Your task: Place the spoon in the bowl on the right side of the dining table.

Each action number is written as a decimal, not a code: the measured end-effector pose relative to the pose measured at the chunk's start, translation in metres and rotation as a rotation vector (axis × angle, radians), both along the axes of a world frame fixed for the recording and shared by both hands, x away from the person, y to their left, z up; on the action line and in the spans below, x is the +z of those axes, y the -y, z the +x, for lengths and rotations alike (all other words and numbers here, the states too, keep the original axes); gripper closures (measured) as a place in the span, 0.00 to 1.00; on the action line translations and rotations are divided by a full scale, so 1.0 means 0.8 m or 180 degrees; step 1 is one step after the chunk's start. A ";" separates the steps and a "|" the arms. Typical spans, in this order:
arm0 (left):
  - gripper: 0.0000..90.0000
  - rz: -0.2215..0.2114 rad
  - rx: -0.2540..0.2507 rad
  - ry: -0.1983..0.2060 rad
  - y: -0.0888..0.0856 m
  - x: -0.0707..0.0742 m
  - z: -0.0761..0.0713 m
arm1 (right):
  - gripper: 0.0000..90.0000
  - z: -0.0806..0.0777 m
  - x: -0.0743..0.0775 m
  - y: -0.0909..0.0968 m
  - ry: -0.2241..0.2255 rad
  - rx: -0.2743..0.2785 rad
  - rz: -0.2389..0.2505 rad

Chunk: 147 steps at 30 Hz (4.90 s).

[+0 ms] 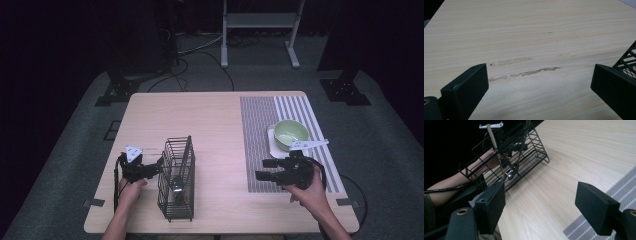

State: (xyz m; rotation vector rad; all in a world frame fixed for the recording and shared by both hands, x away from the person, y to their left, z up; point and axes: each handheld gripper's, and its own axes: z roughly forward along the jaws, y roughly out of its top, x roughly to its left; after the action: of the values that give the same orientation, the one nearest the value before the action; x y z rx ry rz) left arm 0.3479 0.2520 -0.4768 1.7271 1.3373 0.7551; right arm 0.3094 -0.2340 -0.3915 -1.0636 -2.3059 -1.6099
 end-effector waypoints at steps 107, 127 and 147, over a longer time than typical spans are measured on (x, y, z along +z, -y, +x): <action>0.00 -0.0034 -0.0015 0.0024 0.000 0.000 -0.001 | 0.64 0.053 0.085 -0.235 -0.0098 0.0886 -0.0730; 0.00 -0.0016 -0.0020 0.0026 0.000 0.000 -0.001 | 0.98 0.045 0.083 -0.238 -0.0007 0.0827 -0.0788; 0.00 -0.0021 -0.0017 0.0027 0.001 0.000 -0.001 | 0.98 0.046 0.112 -0.207 -0.0061 0.0678 -0.0535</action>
State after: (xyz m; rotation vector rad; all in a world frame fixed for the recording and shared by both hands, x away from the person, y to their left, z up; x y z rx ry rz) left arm 0.3471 0.2514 -0.4772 1.7197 1.3276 0.7534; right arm 0.3459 -0.0681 -0.3020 -0.8248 -2.4803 -1.3431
